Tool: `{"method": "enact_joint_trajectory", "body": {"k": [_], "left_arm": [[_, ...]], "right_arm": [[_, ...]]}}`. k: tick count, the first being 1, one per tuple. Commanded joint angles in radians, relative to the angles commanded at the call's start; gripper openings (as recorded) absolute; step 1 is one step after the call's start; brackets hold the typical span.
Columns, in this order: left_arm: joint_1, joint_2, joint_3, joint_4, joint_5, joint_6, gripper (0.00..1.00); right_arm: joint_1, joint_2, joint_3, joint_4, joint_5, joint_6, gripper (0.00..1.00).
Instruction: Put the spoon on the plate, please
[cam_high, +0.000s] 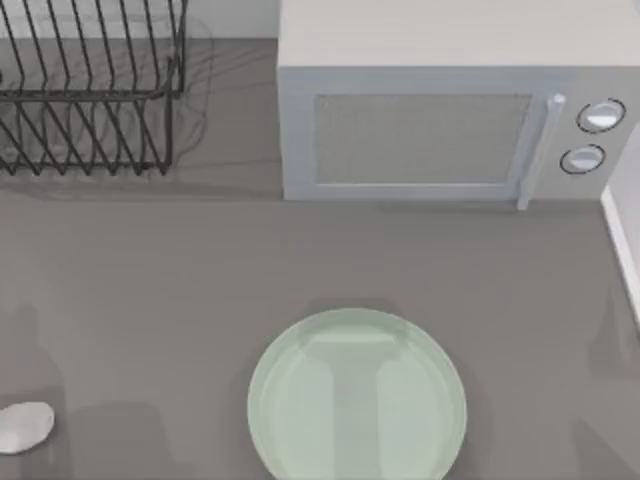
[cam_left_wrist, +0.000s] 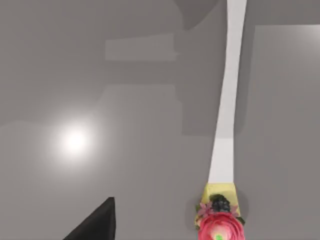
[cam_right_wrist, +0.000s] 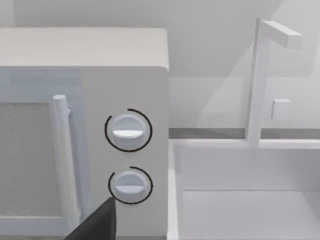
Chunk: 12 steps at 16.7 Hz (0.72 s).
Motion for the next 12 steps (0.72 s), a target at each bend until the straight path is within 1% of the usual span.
{"method": "enact_joint_trajectory", "body": {"k": [2, 4, 9, 12], "left_arm": [[0.001, 0.009, -0.010, 0.015, 0.000, 0.000, 1.00], [0.003, 0.037, -0.041, 0.073, 0.000, 0.001, 1.00], [0.008, 0.164, -0.180, 0.350, 0.000, 0.007, 1.00], [0.010, 0.219, -0.241, 0.460, -0.001, 0.011, 1.00]], "right_arm": [[0.000, 0.000, 0.000, 0.000, 0.000, 0.000, 1.00], [0.000, 0.000, 0.000, 0.000, 0.000, 0.000, 1.00], [0.000, 0.000, 0.000, 0.000, 0.000, 0.000, 1.00], [0.000, 0.000, 0.000, 0.000, 0.000, 0.000, 1.00]]}}
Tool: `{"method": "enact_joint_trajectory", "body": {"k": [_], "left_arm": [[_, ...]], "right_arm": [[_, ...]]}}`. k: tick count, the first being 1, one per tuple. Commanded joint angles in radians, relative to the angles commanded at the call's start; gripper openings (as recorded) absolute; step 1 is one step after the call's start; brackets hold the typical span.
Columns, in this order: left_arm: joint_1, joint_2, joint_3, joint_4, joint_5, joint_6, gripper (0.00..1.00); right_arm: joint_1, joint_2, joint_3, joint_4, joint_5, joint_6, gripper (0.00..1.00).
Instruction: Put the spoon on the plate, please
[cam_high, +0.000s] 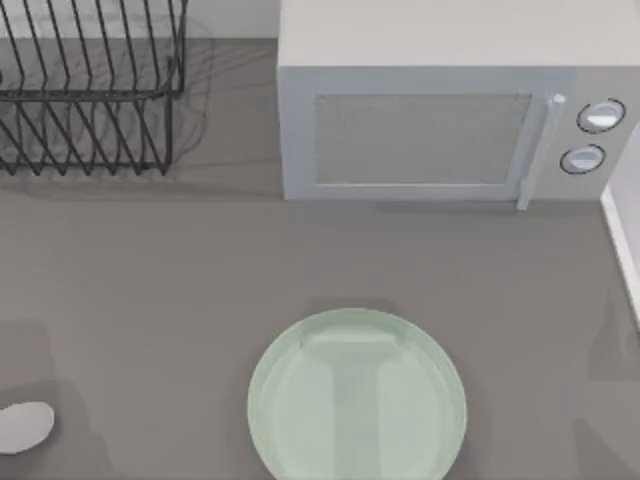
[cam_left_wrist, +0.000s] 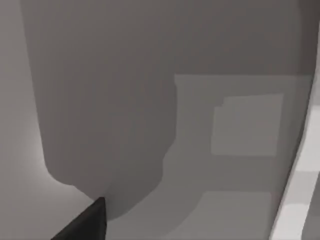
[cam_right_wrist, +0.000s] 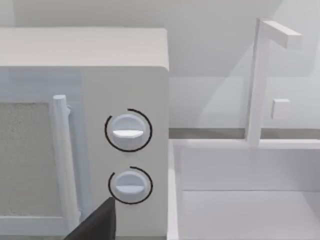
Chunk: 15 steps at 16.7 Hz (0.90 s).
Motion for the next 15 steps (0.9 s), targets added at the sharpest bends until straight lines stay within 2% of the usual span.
{"method": "enact_joint_trajectory", "body": {"k": [5, 15], "left_arm": [[0.001, 0.010, -0.012, 0.020, 0.000, 0.001, 1.00], [0.001, 0.010, -0.012, 0.020, 0.000, 0.001, 0.25]], "right_arm": [[0.000, 0.000, 0.000, 0.000, 0.000, 0.000, 1.00], [0.000, 0.000, 0.000, 0.000, 0.000, 0.000, 1.00]]}}
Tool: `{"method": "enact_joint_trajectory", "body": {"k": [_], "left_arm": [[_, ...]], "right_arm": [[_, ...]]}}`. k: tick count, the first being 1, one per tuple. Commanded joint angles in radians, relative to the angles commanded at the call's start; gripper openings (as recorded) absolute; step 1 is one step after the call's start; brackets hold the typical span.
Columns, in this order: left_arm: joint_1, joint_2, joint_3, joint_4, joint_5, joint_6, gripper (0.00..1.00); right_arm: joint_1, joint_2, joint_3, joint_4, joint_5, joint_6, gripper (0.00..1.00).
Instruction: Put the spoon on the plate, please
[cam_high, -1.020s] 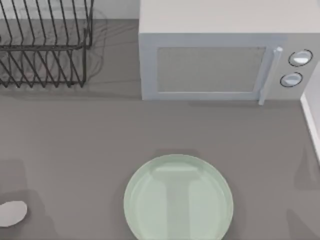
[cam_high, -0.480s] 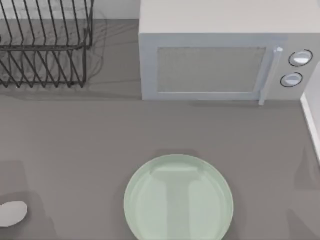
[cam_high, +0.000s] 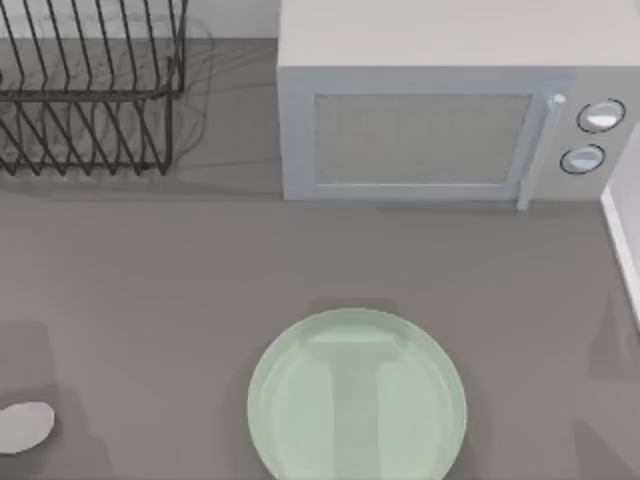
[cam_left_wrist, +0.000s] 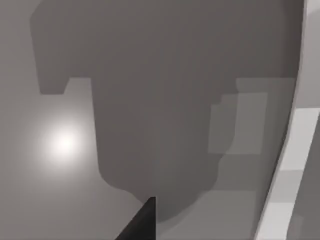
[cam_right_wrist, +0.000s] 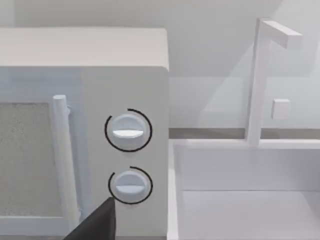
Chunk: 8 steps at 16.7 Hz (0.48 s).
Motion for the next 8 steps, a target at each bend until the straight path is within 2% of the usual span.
{"method": "enact_joint_trajectory", "body": {"k": [3, 8], "left_arm": [[0.000, 0.000, 0.000, 0.000, 0.000, 0.000, 0.02], [0.000, 0.000, 0.000, 0.000, 0.000, 0.000, 0.00]], "right_arm": [[0.000, 0.000, 0.000, 0.000, 0.000, 0.000, 1.00], [0.000, 0.000, 0.000, 0.000, 0.000, 0.000, 1.00]]}}
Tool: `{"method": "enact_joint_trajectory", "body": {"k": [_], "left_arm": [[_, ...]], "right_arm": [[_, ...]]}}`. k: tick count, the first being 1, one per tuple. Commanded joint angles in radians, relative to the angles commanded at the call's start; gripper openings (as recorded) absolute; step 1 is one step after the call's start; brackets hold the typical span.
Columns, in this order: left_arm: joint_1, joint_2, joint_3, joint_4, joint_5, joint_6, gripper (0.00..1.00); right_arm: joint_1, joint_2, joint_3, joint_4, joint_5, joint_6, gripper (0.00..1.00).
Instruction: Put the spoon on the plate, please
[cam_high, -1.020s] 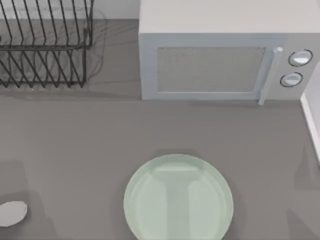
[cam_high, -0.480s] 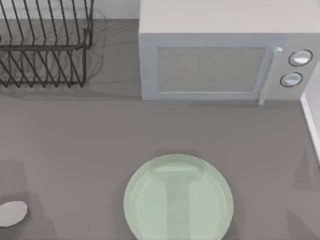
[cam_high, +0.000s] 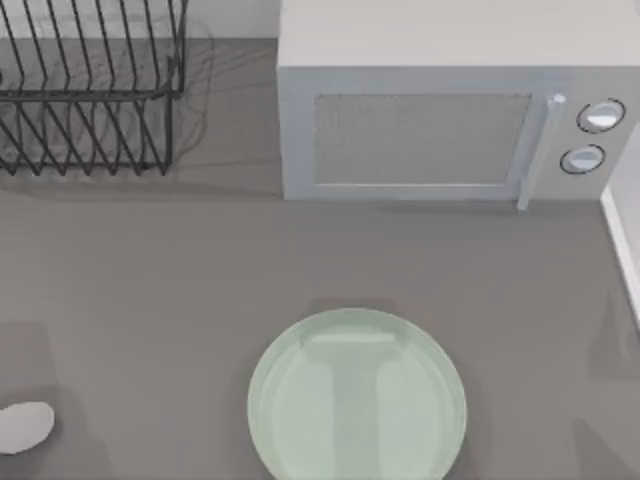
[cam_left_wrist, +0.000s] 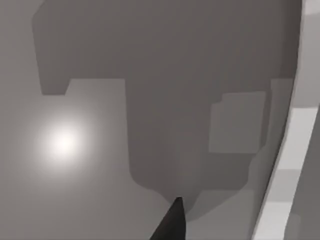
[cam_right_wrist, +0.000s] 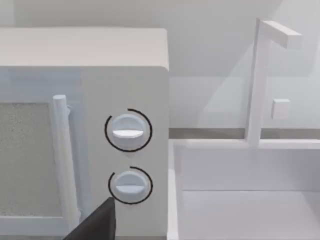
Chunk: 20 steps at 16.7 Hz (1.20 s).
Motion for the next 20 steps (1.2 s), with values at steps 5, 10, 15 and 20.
{"method": "enact_joint_trajectory", "body": {"k": [5, 10, 15, 20], "left_arm": [[-0.004, -0.070, 0.045, -0.113, -0.013, -0.038, 0.00], [0.000, -0.125, 0.149, -0.285, -0.014, -0.037, 0.00], [-0.007, -0.219, 0.295, -0.534, -0.013, -0.040, 0.00], [-0.009, -0.246, 0.328, -0.572, -0.013, -0.045, 0.00]], "right_arm": [[0.000, 0.000, 0.000, 0.000, 0.000, 0.000, 1.00], [0.000, 0.000, 0.000, 0.000, 0.000, 0.000, 1.00], [0.000, 0.000, 0.000, 0.000, 0.000, 0.000, 1.00], [0.000, 0.000, 0.000, 0.000, 0.000, 0.000, 1.00]]}}
